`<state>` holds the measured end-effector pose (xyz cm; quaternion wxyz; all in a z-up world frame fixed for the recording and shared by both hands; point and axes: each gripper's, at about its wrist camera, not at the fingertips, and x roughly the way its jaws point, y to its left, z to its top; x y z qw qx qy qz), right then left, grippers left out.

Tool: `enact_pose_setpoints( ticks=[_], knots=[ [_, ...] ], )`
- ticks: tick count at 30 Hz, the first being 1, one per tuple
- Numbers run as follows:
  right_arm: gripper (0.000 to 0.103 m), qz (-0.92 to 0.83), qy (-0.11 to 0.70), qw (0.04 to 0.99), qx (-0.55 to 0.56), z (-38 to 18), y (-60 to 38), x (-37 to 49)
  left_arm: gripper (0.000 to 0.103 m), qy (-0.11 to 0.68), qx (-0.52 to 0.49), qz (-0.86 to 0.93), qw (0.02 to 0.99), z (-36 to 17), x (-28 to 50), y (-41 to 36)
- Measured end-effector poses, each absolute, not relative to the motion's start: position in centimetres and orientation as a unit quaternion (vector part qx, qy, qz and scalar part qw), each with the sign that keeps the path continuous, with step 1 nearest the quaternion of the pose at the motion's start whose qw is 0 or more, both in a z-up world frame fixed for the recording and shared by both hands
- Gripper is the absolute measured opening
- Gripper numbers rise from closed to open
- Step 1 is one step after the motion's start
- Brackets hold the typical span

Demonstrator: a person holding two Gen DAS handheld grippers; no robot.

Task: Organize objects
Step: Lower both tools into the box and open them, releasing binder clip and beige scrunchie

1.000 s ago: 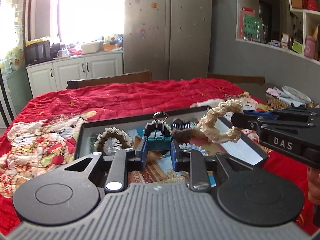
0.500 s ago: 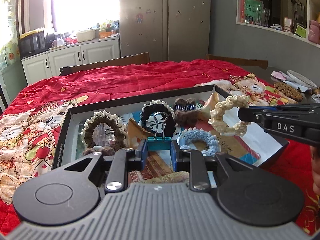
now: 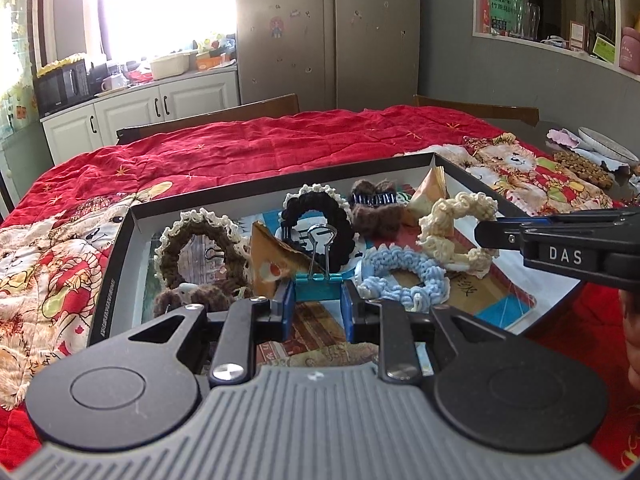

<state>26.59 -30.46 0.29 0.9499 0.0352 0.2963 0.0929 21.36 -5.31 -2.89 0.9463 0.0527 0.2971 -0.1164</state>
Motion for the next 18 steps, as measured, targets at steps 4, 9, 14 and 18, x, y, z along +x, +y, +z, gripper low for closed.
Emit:
enact_pose_setpoints(
  ticks=[4, 9, 14, 18],
  knots=[
    [0.012, 0.091, 0.301, 0.949, 0.036, 0.01, -30.49, 26.86, 0.028, 0.302, 0.060, -0.116, 0.944, -3.28, 21.49, -5.53],
    [0.012, 0.091, 0.301, 0.948, 0.037, -0.01, -30.57, 26.94, 0.028, 0.306, 0.063, -0.113, 0.943, -3.63, 21.67, -5.62],
    [0.012, 0.089, 0.303, 0.948, 0.039, -0.12, -30.68, 27.11, 0.028, 0.305, 0.067, -0.110, 0.944, -3.82, 21.71, -5.72],
    [0.012, 0.090, 0.306, 0.947, 0.044, -0.17, -30.77, 27.23, 0.028, 0.302, 0.072, -0.108, 0.944, -3.90, 21.65, -5.84]
  ],
)
